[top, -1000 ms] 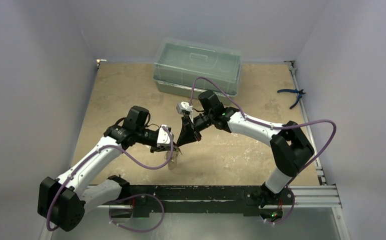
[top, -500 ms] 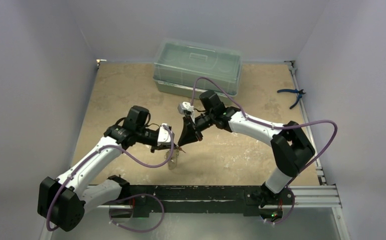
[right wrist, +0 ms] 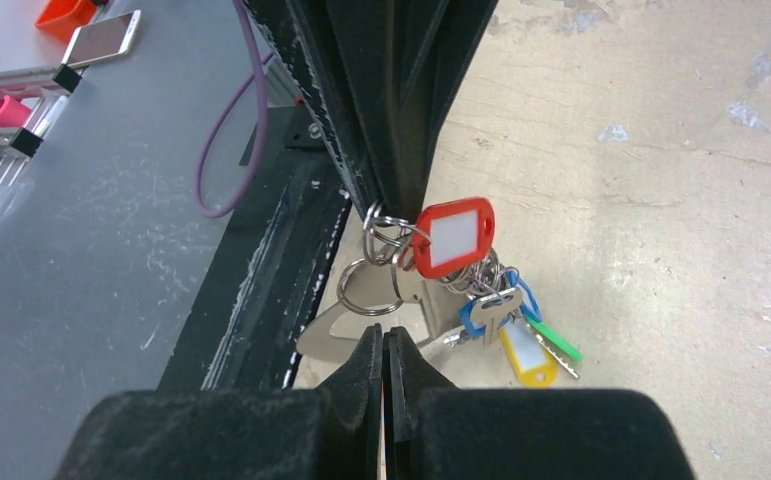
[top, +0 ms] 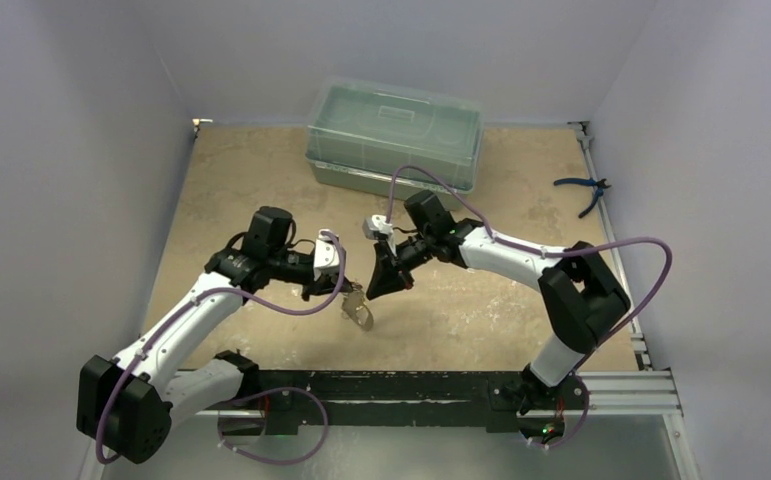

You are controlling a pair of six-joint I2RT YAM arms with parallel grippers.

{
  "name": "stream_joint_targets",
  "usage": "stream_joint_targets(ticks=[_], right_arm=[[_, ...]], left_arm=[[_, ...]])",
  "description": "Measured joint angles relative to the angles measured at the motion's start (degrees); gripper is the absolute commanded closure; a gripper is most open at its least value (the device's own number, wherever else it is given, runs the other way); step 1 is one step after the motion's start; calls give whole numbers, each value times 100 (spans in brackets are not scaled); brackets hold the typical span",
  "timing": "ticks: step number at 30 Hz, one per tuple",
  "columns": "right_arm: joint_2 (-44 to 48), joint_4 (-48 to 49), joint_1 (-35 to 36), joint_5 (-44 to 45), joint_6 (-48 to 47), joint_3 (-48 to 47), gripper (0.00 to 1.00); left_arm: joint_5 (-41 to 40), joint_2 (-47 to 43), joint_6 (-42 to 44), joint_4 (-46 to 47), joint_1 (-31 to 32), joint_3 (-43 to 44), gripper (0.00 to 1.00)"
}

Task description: Remove the keys from the keyring

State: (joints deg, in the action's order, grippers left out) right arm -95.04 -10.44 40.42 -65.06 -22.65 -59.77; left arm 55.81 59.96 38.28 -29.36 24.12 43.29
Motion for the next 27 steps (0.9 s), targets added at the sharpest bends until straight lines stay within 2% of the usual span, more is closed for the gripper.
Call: stream_joint_targets(ticks=[4, 7, 10, 12, 13, 19, 27], right_arm=[[-61, 4, -9, -7, 4, 0, 99], [-61, -13, -81, -105, -20, -9, 74], [-61, -258, -273, -205, -234, -101, 46], [-59, -457, -391, -190, -459, -249, 34], [-52, -516, -424, -186, -560, -328, 31], [24, -647, -321, -168, -879, -686, 30], [17, -807, 275, -249, -1036, -1027, 41]], left_arm=[[55, 0, -44, 24, -11, 0, 100], [101, 0, 216, -138, -11, 37, 100], [120, 2, 879, -658, -9, 177, 100], [116, 2, 1453, -1113, 11, 286, 100], [111, 2, 1731, -1335, 28, 328, 100], [52, 15, 2896, -2199, 98, 476, 100], [-55, 170, 3598, -2518, 155, 658, 100]])
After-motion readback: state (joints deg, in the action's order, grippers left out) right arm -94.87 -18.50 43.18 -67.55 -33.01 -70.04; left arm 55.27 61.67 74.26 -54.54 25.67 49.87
